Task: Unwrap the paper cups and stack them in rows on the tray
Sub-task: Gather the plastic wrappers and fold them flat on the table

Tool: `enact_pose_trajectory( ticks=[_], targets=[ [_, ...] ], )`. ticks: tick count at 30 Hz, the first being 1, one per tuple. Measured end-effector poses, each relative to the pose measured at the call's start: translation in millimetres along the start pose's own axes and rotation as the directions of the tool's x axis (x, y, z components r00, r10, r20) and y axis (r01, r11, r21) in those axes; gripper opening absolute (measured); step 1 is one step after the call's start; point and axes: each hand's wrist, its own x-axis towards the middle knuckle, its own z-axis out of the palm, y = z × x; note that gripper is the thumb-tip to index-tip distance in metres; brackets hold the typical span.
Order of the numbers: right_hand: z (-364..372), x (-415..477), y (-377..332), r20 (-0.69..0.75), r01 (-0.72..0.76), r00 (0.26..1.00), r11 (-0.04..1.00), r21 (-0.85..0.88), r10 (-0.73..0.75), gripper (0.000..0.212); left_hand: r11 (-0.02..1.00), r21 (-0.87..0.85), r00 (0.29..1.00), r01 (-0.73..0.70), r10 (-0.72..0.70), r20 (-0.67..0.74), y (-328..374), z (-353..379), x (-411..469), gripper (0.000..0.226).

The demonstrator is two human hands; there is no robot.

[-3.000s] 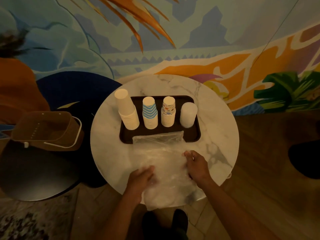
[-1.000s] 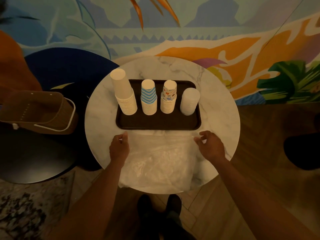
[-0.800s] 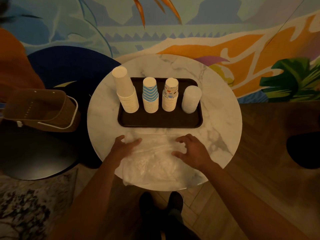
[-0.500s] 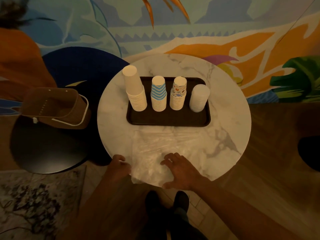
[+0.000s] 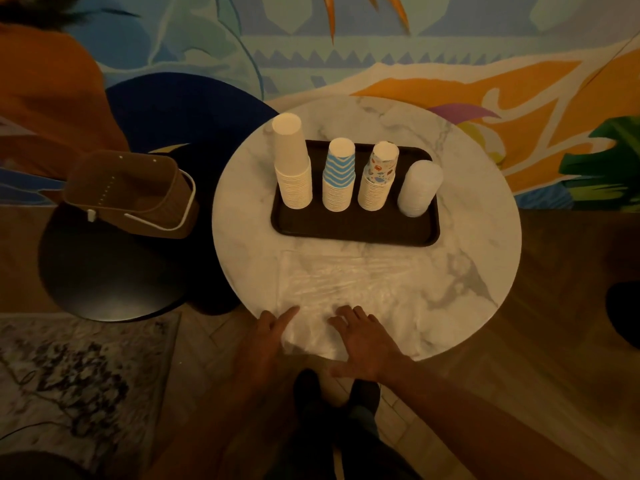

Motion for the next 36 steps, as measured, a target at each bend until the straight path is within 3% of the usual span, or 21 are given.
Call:
enact_pose_trajectory(
  ticks=[3,6,9,11,12,15,20,24,28,30,33,34,36],
  targets=[
    [3,-1,-7,-0.049,-0.033,0.998,0.999,-0.035,0.031,0.093,0.996,0.067,0.993,-0.059,0.065,-0.093,1,-4,9,0.031],
    [6,-2,-13,-0.069,-0.053,0.996,0.997,-0.064,0.049,0.089,0.987,0.147,0.979,-0.060,0.087,-0.186,-11,-9,17,0.020],
    [5,-1,-14,-0.066,-0.058,0.996,0.996,-0.073,0.053,0.088,0.900,0.310,0.901,-0.308,0.380,-0.208,-21,-17,18,0.030],
    [2,0,-14,-0.040,-0.066,0.997,0.996,-0.068,0.063,0.083,0.883,0.332,0.867,-0.333,0.425,-0.261,-18,-22,20,0.010],
    [-1,0,-15,-0.033,-0.069,0.997,0.996,-0.053,0.068,0.077,0.887,0.322,0.863,-0.332,0.423,-0.276,-15,-22,24,0.017],
    [-10,2,-13,-0.032,-0.096,0.995,0.995,-0.007,0.096,0.055,0.947,0.198,0.912,-0.254,0.302,-0.278,-14,-18,39,0.032],
    [-30,5,7,-0.016,-0.223,0.973,0.956,0.191,0.230,0.029,0.991,0.112,0.944,-0.077,0.108,-0.311,-10,-15,55,0.032],
    [-54,4,35,0.122,-0.358,0.934,0.862,0.360,0.337,0.028,0.985,-0.132,0.929,0.110,-0.149,-0.337,-9,-12,73,0.035],
    [-66,1,68,0.222,-0.428,0.904,0.778,0.460,0.366,0.017,0.969,-0.175,0.916,0.174,-0.224,-0.332,-12,-7,83,0.033],
    [-68,-2,82,0.255,-0.447,0.895,0.740,0.502,0.367,0.022,0.968,-0.161,0.917,0.194,-0.238,-0.320,-13,-7,85,0.039],
    [-69,-14,97,0.342,-0.447,0.894,0.606,0.658,0.289,0.056,0.962,-0.149,0.910,0.229,-0.266,-0.319,-9,-7,89,0.037],
    [-69,-18,101,0.347,-0.436,0.900,0.605,0.666,0.265,0.068,0.959,-0.139,0.907,0.249,-0.281,-0.315,-6,-8,89,0.037],
    [-63,-21,106,0.315,-0.401,0.913,0.720,0.567,0.261,0.073,0.953,-0.131,0.897,0.275,-0.303,-0.321,-3,-8,91,0.038]
  ],
)
